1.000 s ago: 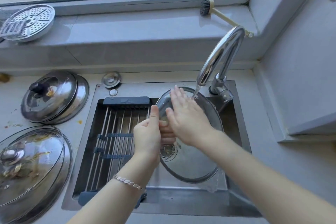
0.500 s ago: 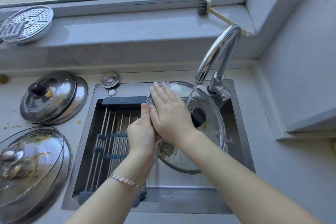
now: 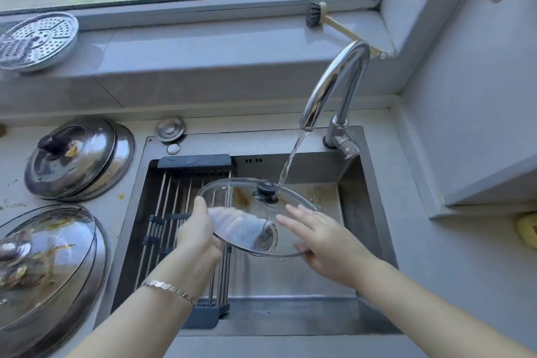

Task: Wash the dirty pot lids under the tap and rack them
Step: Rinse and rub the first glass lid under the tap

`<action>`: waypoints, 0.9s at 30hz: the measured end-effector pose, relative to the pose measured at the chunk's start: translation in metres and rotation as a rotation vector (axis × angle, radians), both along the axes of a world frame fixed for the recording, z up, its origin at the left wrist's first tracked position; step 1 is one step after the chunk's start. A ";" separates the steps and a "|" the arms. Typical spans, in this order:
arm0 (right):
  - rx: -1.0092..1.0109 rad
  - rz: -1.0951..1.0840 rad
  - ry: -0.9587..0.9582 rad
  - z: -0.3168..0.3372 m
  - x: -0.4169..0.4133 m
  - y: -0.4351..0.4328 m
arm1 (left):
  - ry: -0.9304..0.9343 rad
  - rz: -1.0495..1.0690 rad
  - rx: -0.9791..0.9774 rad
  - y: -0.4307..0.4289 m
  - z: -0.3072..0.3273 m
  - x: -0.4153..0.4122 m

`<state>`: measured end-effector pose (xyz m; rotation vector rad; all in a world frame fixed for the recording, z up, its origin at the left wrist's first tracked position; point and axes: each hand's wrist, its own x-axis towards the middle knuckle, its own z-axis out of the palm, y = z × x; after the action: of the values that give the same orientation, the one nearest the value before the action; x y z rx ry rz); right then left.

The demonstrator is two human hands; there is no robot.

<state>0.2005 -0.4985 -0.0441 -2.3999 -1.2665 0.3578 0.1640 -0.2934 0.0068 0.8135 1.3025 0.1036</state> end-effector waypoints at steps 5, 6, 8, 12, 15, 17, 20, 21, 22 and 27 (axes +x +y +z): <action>0.201 -0.121 -0.204 0.014 0.019 -0.011 | 0.034 -0.376 -0.208 -0.007 0.016 -0.013; 0.165 -0.145 -0.175 0.017 0.024 -0.013 | 0.121 -0.556 -0.098 -0.004 0.015 -0.017; 0.019 -0.145 -0.188 0.028 0.032 -0.015 | 0.250 -0.875 0.358 0.004 0.009 -0.024; -0.280 -0.023 -0.170 0.062 0.048 -0.001 | -0.053 -1.311 0.804 -0.008 0.003 -0.030; -0.255 0.057 -0.199 0.090 0.058 0.018 | -0.322 -1.271 0.605 -0.035 -0.012 -0.026; -0.215 0.070 -0.193 0.101 0.064 0.028 | -0.399 -0.962 0.553 -0.041 -0.016 -0.018; 0.029 -0.076 -0.032 0.095 0.073 0.033 | -0.387 -0.794 0.615 -0.041 -0.012 -0.010; 0.159 -0.167 0.011 0.084 0.075 0.034 | -0.371 -0.777 0.635 -0.042 -0.012 -0.010; 0.294 -0.276 0.044 0.071 0.075 0.036 | -0.351 -0.742 0.659 -0.043 -0.013 -0.009; 0.255 -0.703 0.165 0.009 0.043 0.054 | -0.268 -0.415 0.542 -0.057 -0.011 -0.006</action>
<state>0.2433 -0.4449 -0.0348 -2.3483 -0.3212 0.1607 0.1581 -0.3505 -0.0038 1.4639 0.8340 0.2315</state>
